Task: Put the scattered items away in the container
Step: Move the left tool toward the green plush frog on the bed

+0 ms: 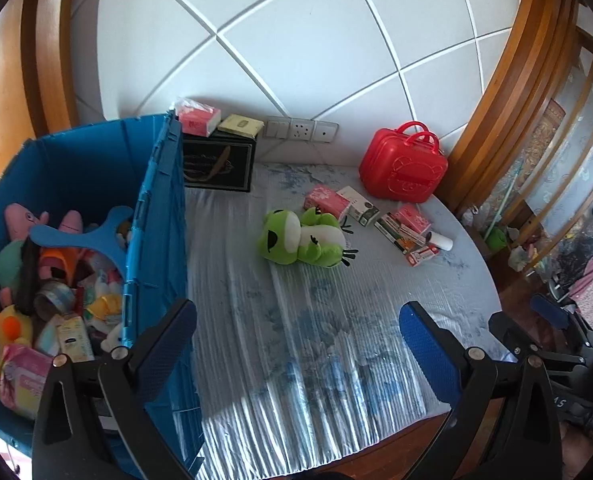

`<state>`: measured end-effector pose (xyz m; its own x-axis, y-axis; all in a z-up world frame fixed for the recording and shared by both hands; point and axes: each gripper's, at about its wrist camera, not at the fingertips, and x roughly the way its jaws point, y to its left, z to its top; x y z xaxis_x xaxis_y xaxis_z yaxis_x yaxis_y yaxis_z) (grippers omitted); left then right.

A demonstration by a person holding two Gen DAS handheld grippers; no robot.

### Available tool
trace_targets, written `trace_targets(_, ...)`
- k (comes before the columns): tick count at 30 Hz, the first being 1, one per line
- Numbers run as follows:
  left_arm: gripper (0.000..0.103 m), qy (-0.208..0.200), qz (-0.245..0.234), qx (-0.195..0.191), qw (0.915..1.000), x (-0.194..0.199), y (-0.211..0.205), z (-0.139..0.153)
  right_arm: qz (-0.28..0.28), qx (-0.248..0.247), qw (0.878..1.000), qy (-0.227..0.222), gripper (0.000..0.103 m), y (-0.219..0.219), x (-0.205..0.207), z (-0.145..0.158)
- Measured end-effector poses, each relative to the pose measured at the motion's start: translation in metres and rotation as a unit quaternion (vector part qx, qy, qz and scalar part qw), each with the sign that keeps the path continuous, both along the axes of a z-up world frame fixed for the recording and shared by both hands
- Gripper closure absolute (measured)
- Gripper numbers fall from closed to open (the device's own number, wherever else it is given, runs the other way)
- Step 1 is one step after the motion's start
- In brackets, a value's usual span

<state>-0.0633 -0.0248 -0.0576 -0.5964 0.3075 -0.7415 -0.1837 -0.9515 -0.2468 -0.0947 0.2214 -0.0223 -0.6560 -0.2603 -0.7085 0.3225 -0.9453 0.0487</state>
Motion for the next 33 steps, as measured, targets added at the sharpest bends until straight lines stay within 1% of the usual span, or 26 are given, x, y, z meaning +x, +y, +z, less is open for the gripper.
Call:
trace_targets(3, 0.000, -0.018, -0.017, 0.008, 0.9997, -0.010, 0.007, -0.014, -0.002, 0.016, 1.000, 0.004, 0.000, -0.005, -0.005, -0.007)
trace_targets(5, 0.000, -0.030, -0.022, 0.015, 0.9992, -0.016, 0.011, -0.023, -0.006, 0.016, 1.000, 0.004, 0.000, -0.003, -0.011, -0.012)
trace_targets(9, 0.000, -0.039, -0.025, 0.020, 0.9987, -0.027, 0.023, -0.034, -0.012, 0.014, 1.000, -0.003, 0.000, 0.008, -0.029, -0.026)
trace_targets(10, 0.000, -0.041, 0.078, 0.008, 0.9960, -0.031, 0.028, -0.038, -0.014, 0.016, 1.000, -0.004, 0.000, 0.013, -0.036, -0.030)
trace_targets(13, 0.000, -0.051, 0.098, -0.006, 0.9939, -0.048, 0.038, -0.050, -0.017, 0.010, 1.000, -0.007, 0.000, 0.030, -0.059, -0.043)
trace_targets(17, 0.000, -0.062, 0.130, -0.017, 0.9894, -0.076, 0.055, -0.076, -0.010, 0.013, 1.000, -0.007, 0.000, 0.058, -0.097, -0.068)
trace_targets(19, 0.000, -0.074, 0.155, -0.027, 0.9847, -0.094, 0.066, -0.098, -0.007, 0.019, 1.000, -0.015, 0.000, 0.078, -0.124, -0.087)
trace_targets(23, 0.000, -0.109, 0.200, -0.022, 0.9734, -0.130, 0.083, -0.151, 0.001, 0.038, 0.999, -0.025, 0.000, 0.112, -0.173, -0.125)
trace_targets(26, 0.000, -0.134, 0.234, -0.012, 0.9628, -0.162, 0.097, -0.194, 0.014, 0.053, 0.997, -0.046, 0.000, 0.132, -0.208, -0.159)
trace_targets(28, 0.000, -0.138, 0.251, -0.013, 0.9580, -0.184, 0.108, -0.214, 0.025, 0.060, 0.996, -0.054, 0.000, 0.142, -0.225, -0.180)
trace_targets(31, 0.000, -0.136, 0.271, -0.011, 0.9529, -0.221, 0.122, -0.239, 0.039, 0.074, 0.995, -0.061, 0.000, 0.153, -0.245, -0.209)
trace_targets(32, 0.000, -0.139, 0.280, -0.007, 0.9499, -0.233, 0.124, -0.247, 0.040, 0.076, 0.994, -0.065, 0.000, 0.156, -0.251, -0.216)
trace_targets(33, 0.000, -0.143, 0.295, 0.004, 0.9449, -0.247, 0.124, -0.258, 0.039, 0.077, 0.994, -0.074, 0.000, 0.162, -0.258, -0.226)
